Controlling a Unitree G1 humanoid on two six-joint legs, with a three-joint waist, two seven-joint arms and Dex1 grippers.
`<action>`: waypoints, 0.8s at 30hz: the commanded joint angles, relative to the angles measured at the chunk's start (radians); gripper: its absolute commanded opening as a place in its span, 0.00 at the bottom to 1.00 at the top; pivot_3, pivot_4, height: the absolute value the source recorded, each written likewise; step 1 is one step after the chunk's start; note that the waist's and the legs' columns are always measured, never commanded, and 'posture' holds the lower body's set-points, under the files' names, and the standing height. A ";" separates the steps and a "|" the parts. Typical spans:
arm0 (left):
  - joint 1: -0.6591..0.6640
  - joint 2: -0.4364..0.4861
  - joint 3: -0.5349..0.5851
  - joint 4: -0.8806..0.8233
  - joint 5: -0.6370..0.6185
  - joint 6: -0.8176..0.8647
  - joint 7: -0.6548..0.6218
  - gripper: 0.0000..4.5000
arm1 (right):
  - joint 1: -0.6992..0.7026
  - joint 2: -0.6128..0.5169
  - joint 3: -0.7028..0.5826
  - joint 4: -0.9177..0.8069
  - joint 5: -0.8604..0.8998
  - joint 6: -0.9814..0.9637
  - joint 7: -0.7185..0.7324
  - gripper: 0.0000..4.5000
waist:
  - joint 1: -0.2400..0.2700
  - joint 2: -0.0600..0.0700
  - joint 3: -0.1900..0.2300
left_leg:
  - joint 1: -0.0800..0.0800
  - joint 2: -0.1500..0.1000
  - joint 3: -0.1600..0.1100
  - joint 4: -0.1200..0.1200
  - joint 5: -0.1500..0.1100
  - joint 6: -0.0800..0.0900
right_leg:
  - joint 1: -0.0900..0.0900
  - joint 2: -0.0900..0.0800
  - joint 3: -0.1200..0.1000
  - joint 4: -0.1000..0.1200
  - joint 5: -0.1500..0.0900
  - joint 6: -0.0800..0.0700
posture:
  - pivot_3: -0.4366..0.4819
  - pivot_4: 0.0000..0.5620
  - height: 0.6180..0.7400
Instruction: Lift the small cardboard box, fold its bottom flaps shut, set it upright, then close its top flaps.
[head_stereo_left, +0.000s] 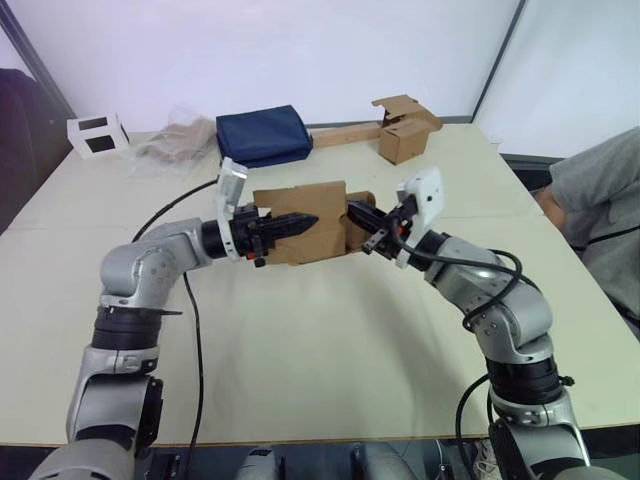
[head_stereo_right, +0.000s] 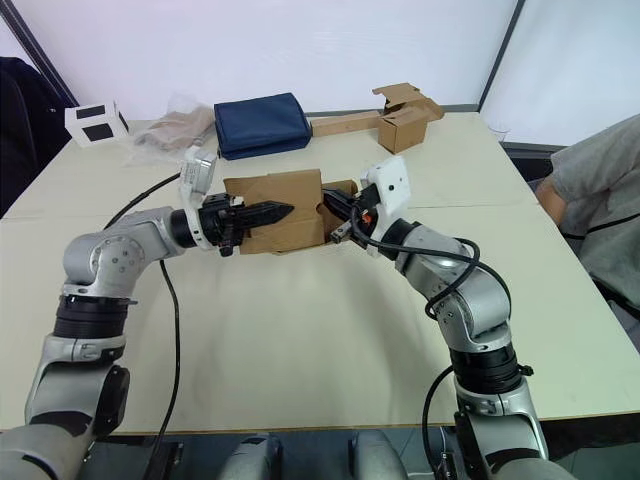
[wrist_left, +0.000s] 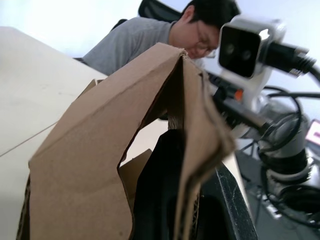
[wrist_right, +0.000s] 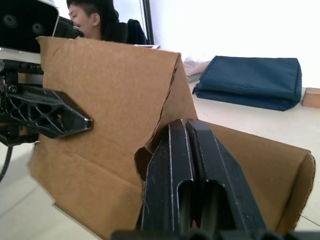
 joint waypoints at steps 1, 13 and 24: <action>-0.036 0.022 0.039 -0.028 -0.101 0.095 -0.033 0.02 | -0.036 0.014 0.008 -0.068 0.019 -0.004 0.012 0.00 | -0.001 0.000 0.000 | 0.000 0.000 0.000 0.000 0.000 0.000 | 0.000 0.000 0.000 0.000 0.000 0.000 | 0.48 0.27 1.00; -0.028 0.047 -0.009 -0.001 -0.024 0.022 -0.081 0.02 | -0.029 -0.028 0.003 -0.122 0.046 0.029 0.072 0.00 | 0.001 0.000 0.000 | 0.000 0.000 0.000 0.000 0.000 0.000 | 0.000 0.000 0.000 0.000 0.000 0.000 | 0.48 0.27 1.00; -0.066 0.019 0.019 0.051 -0.003 -0.022 -0.054 0.02 | 0.090 -0.161 -0.138 -0.181 0.084 0.067 0.086 0.00 | 0.003 0.000 0.000 | 0.000 0.000 0.000 0.000 0.000 0.000 | 0.000 0.000 0.000 0.000 0.000 0.000 | 0.48 0.27 1.00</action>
